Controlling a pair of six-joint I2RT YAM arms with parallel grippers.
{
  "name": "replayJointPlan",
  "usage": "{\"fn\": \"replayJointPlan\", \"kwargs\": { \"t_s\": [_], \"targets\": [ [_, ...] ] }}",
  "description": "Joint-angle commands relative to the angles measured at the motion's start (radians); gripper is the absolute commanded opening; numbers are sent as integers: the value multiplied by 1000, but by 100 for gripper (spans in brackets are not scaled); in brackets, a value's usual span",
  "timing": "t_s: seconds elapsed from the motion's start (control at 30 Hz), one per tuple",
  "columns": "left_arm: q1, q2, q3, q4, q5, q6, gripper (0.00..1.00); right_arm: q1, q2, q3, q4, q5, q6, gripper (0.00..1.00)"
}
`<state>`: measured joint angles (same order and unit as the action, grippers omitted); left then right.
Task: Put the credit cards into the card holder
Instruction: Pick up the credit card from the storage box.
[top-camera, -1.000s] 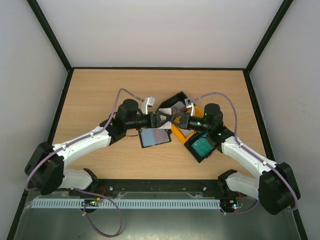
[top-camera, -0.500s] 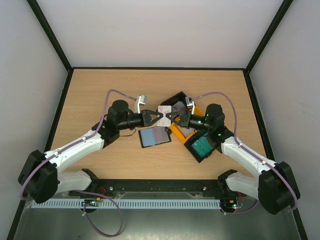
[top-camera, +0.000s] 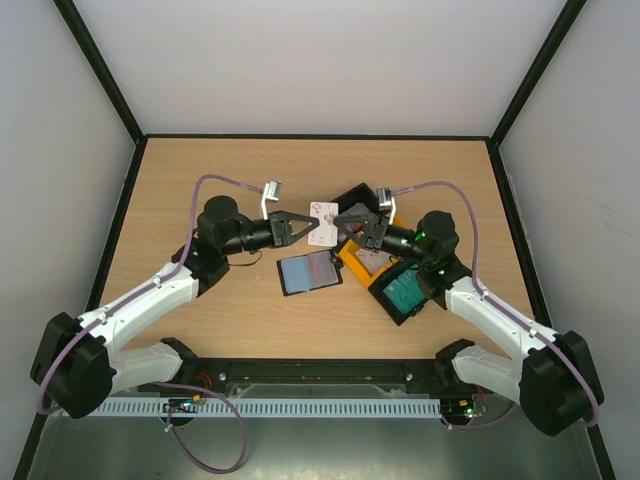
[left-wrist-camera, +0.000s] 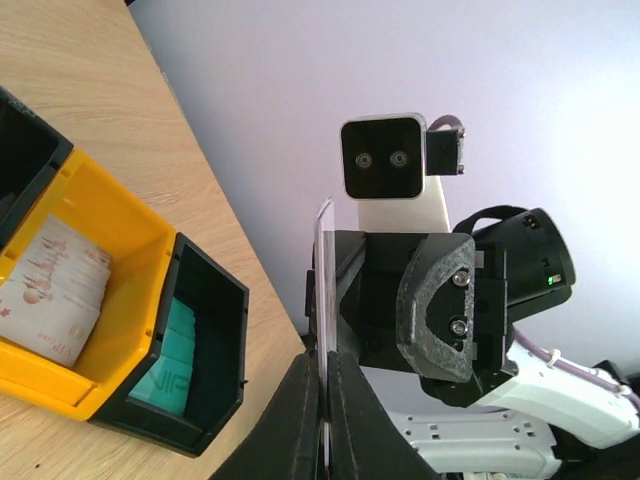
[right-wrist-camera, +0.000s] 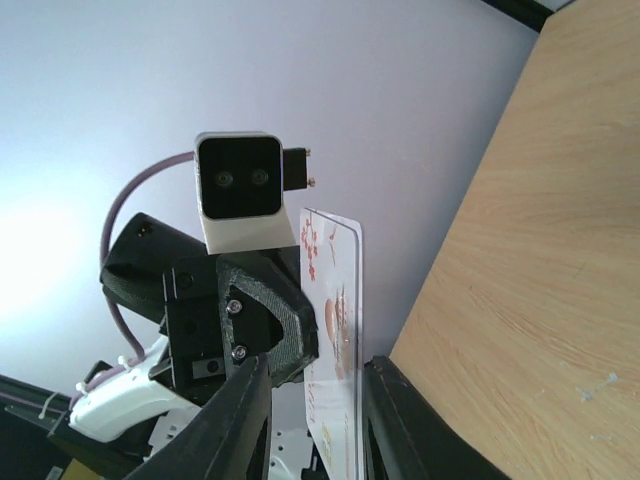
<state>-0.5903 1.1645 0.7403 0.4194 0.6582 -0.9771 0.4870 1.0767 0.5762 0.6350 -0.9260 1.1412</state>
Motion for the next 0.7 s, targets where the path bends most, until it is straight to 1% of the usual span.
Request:
{"fn": "replayJointPlan", "kwargs": {
  "t_s": [0.0,0.17,0.4,0.47,0.57,0.67],
  "targets": [
    [28,-39,-15,35,32,-49,2,5,-58,-20,97,53,17,26],
    [31,-49,-12,60,56,-72,2,5,-41,-14,84,22,-3,24],
    [31,-39,-14,97,78,-94,3,25,-9,28,20,-34,-78,25],
    [32,-39,-15,104,80,-98,2,25,3,36,-7,-31,-97,21],
    [32,-42,-15,104,78,-98,3,25,17,38,-13,-28,-98,12],
    [31,-44,-17,103,77,-98,2,26,19,36,-14,-20,-98,10]
  ]
}}
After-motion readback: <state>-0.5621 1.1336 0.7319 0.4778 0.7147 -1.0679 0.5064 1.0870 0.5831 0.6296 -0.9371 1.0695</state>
